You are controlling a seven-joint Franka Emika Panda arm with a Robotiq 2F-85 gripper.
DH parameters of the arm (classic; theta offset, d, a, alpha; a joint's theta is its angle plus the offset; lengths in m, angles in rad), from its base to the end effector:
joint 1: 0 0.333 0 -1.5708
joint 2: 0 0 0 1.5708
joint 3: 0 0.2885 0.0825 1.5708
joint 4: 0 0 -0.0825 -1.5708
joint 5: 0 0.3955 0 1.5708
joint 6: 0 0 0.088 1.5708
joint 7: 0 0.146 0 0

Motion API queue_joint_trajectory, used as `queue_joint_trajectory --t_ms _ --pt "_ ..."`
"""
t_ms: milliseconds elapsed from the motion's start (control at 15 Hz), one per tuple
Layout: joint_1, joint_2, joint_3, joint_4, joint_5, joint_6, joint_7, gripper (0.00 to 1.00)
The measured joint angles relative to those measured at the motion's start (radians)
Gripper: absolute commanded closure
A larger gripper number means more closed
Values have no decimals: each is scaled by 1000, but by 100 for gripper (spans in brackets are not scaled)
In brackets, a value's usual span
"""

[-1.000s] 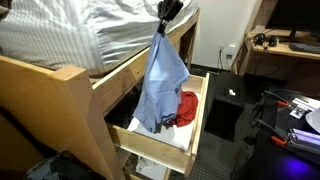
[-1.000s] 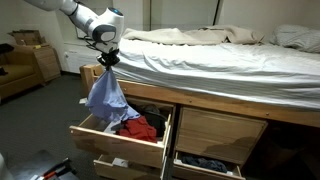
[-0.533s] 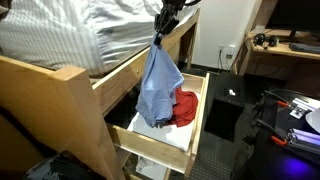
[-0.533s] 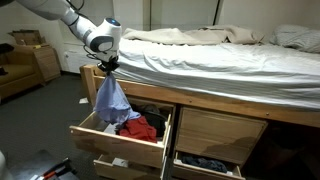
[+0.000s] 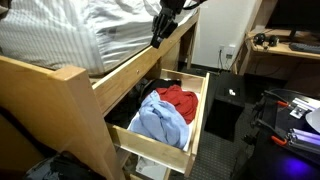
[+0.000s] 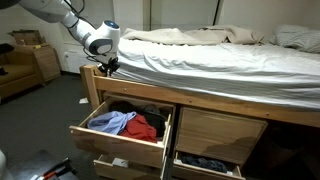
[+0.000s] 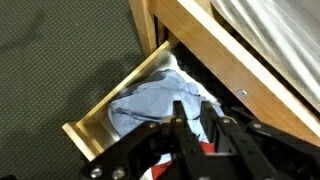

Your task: Open the left top drawer then put the blue shirt in and out of the drawer then close the top left drawer

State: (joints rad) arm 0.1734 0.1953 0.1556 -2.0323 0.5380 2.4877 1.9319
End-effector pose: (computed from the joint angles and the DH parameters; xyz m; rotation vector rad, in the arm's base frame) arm 0.5885 0.2100 0.3093 -1.4700 2.2873 0.3641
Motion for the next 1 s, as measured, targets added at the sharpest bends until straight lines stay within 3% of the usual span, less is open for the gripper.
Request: queue_joint_trajectory --t_ms 533,600,733,1000 --pt "0 0 0 0 0 1 0 75" --pt "0 0 0 0 0 1 0 50" --pt "0 0 0 0 -2 1 1 43" --pt "-22 107 -11 26 47 -94 7 16"
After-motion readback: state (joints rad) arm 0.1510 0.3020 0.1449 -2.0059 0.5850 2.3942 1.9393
